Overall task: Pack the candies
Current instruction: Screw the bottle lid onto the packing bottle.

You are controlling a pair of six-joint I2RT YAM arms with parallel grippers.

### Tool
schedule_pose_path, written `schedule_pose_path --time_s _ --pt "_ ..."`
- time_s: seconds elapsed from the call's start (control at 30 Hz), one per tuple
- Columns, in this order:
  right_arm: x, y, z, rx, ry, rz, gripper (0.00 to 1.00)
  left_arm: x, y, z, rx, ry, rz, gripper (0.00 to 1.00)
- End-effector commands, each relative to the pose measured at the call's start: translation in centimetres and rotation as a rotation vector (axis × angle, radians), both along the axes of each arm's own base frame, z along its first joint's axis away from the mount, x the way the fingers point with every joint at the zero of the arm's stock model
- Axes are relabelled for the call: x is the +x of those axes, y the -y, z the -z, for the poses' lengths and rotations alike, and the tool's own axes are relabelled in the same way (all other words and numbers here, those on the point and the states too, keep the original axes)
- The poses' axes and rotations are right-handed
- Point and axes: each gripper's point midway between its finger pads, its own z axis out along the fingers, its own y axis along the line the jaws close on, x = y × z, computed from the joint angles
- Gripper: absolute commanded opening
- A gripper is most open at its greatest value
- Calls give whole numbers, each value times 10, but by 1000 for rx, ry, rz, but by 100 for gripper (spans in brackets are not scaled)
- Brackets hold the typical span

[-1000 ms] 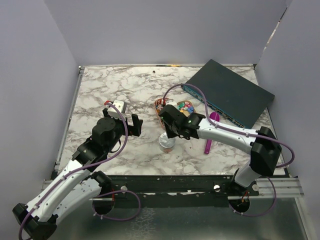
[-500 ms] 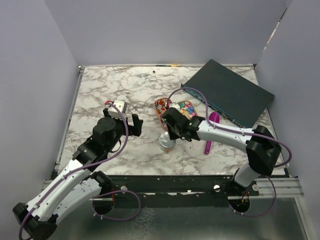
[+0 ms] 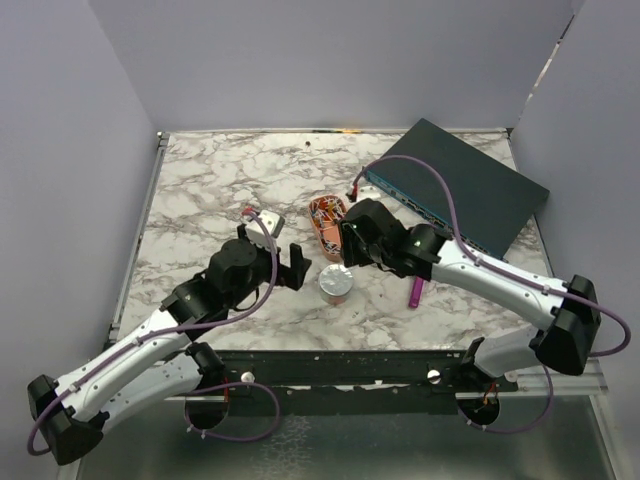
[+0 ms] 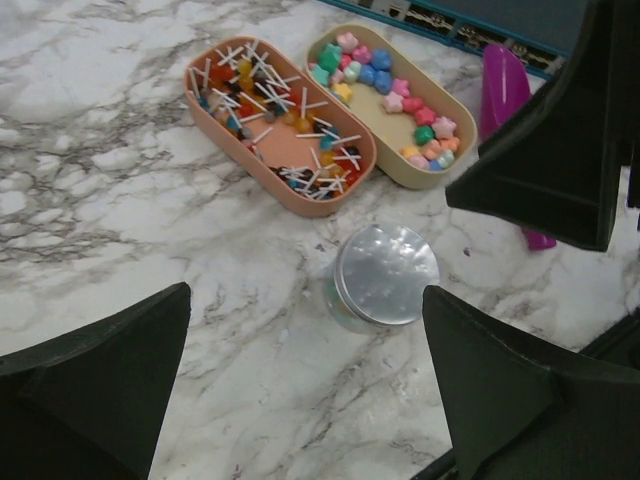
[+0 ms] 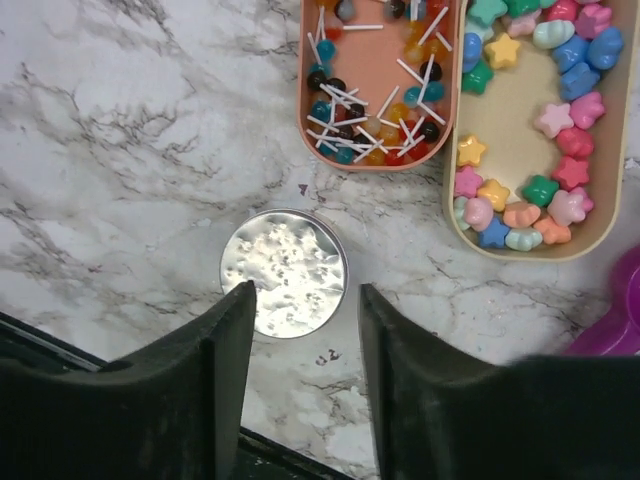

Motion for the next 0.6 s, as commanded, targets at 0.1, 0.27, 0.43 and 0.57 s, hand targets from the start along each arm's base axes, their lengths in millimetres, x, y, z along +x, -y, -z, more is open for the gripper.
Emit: schedule_pose_path --time_s 0.1,0.27,0.43,0.57 --pt "-3 37 -15 -46 75 56 81 -25 33 13 -70 -68 40 99" --pt "-9 50 -14 -47 93 68 99 -50 54 34 -20 -76 53 99" --pt "-16 60 -8 -45 95 65 100 -72 68 53 17 -42 27 99" --pt "-22 71 -4 -53 94 67 100 -79 68 77 3 -14 -26 99"
